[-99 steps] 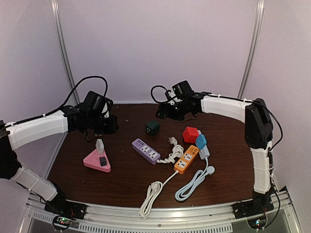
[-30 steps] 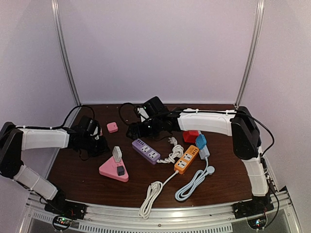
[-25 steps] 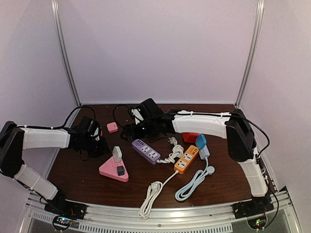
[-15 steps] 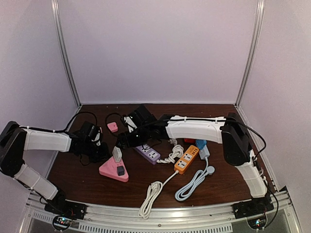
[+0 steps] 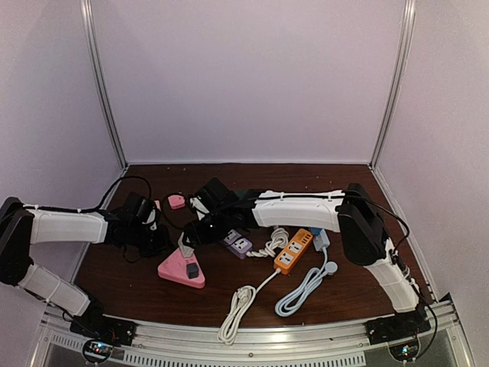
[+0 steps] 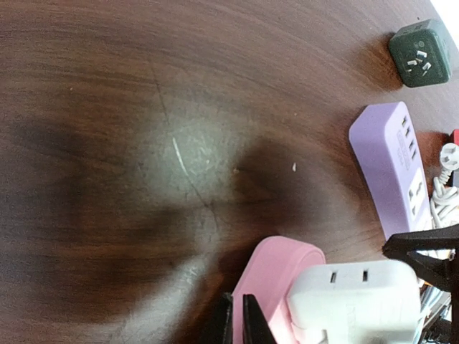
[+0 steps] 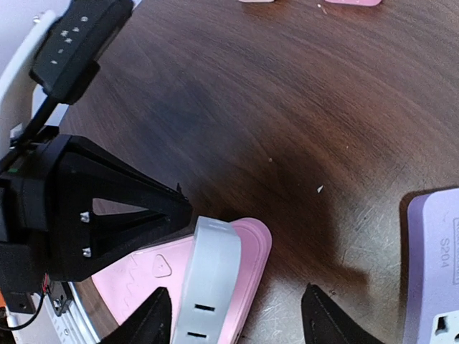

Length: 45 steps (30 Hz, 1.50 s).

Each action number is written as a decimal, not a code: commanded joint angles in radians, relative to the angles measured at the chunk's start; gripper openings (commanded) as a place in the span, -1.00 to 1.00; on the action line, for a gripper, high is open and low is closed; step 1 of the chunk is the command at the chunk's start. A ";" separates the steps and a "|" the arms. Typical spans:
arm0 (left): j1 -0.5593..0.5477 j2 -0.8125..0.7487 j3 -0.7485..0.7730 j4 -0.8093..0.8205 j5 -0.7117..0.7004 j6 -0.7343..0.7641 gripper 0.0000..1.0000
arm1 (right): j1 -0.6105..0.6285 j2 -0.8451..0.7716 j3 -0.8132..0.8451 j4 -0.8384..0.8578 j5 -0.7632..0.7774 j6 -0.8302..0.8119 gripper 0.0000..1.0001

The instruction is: Pull the plug off the socket

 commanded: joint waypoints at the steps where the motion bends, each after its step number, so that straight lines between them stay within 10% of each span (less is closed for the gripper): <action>1: -0.004 -0.062 0.033 -0.068 -0.045 0.035 -0.86 | 0.007 0.025 0.030 -0.027 -0.013 0.003 0.20; 21: -0.006 -0.168 0.053 -0.127 0.010 0.062 -0.86 | -0.006 0.036 0.088 -0.047 0.066 0.049 -0.73; 45: -0.141 0.040 0.128 0.078 0.052 0.000 -0.92 | -0.061 -0.101 -0.155 0.164 0.188 0.172 -0.90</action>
